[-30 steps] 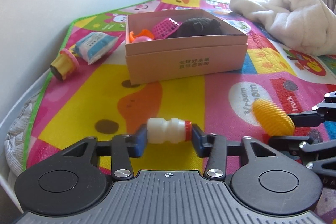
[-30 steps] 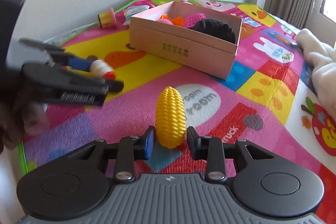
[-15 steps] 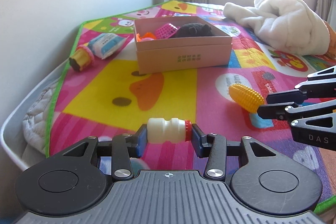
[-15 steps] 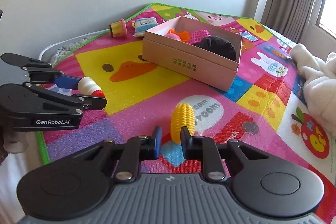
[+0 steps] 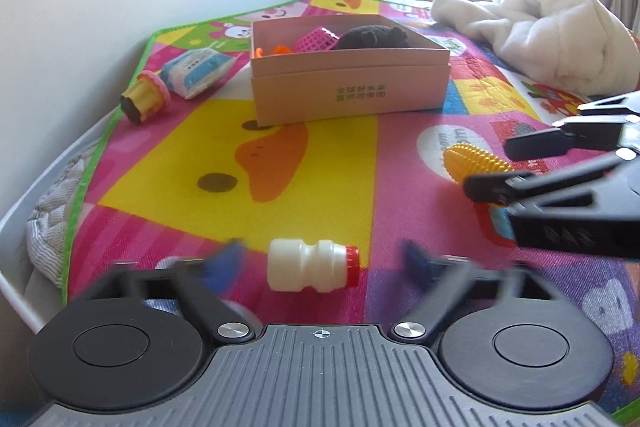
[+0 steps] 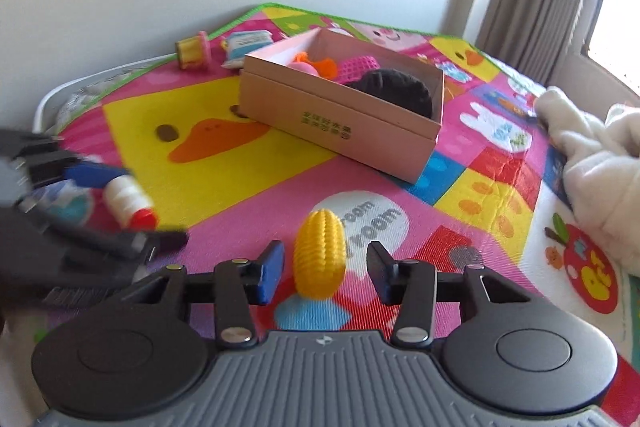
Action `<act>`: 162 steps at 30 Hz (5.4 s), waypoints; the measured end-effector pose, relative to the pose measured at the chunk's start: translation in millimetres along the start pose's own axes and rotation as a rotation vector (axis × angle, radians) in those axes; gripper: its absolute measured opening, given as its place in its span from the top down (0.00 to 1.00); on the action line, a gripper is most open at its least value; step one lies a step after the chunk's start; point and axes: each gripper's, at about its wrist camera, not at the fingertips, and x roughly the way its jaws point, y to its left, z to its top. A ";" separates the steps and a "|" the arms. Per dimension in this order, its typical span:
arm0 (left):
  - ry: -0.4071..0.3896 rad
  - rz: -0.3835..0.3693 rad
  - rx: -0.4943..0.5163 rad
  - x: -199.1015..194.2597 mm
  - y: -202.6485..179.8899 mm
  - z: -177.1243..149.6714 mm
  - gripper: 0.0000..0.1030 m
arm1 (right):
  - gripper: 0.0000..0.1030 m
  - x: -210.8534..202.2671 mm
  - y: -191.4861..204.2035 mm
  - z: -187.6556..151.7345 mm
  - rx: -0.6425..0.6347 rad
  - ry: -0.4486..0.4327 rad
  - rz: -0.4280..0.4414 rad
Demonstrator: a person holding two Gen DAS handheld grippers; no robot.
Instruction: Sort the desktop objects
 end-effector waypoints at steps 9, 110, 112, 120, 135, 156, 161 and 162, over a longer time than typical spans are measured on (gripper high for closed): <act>0.009 0.030 0.016 1.1 -4.6 -4.6 0.00 | 0.71 10.7 2.5 -4.1 -0.012 0.019 0.018; -0.023 0.024 -0.212 13.6 137.8 22.9 0.01 | 0.54 182.4 154.6 238.7 -0.284 0.110 0.308; -0.019 0.027 -0.220 10.5 140.6 21.9 0.01 | 0.60 184.6 160.2 235.4 -0.302 0.111 0.274; -0.003 0.022 -0.199 -1.6 125.0 18.1 0.00 | 0.60 72.5 100.9 194.9 -0.269 0.074 0.349; 0.008 0.157 -0.251 -24.8 112.8 18.6 0.00 | 0.47 47.9 92.9 38.4 -0.683 -0.098 -0.022; 0.017 0.275 -0.323 -31.4 125.2 7.8 0.00 | 0.19 59.7 76.4 114.3 -0.209 -0.061 0.268; 0.002 0.333 -0.384 -39.9 149.5 6.8 0.00 | 0.20 90.5 104.3 115.4 -0.279 -0.061 0.205; -0.001 0.344 -0.390 -40.8 153.9 8.0 0.00 | 0.25 92.1 106.3 113.2 -0.272 -0.053 0.211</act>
